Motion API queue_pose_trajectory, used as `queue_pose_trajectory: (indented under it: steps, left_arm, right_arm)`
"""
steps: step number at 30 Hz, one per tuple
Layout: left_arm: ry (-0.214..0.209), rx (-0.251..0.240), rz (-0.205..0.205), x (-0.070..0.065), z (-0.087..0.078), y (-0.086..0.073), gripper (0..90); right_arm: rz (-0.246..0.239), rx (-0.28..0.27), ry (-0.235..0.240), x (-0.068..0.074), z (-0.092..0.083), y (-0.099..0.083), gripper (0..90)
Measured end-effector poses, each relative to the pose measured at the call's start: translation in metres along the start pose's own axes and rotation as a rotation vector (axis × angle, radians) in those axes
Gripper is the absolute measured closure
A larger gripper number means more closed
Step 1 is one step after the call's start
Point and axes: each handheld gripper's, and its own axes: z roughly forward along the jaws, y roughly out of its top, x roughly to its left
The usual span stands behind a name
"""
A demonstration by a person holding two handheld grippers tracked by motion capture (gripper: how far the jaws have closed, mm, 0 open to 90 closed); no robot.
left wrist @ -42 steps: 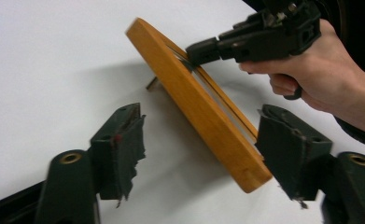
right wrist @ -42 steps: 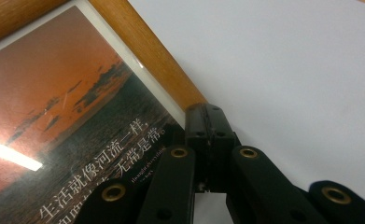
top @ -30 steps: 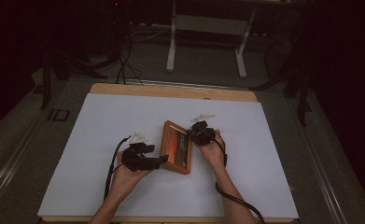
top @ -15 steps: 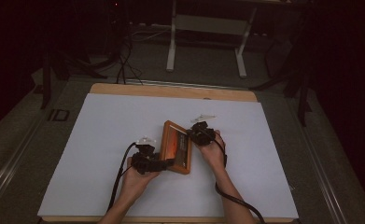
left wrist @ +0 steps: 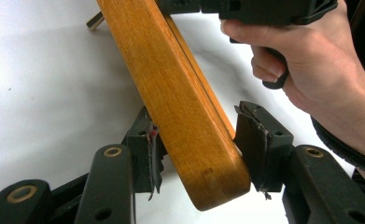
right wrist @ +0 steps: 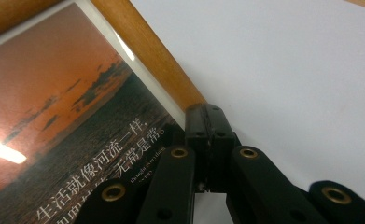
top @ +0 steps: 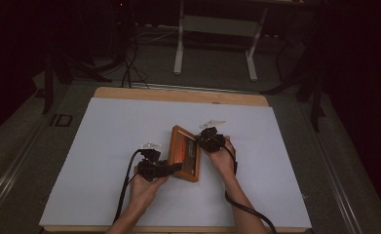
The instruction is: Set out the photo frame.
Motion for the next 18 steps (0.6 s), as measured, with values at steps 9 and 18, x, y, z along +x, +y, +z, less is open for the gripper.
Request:
queue_pose_trajectory:
  steps: [9,18]
  left_arm:
    - [0.052,-0.025,-0.007,-0.009,0.004,0.005,57.0]
    - [0.077,-0.002,0.055,-0.019,0.007,0.014,58.6]
  right_arm:
    - [0.009,-0.002,-0.011,-0.008,-0.005,-0.004,89.9]
    - [0.031,-0.019,-0.021,-0.014,-0.014,-0.011,87.5]
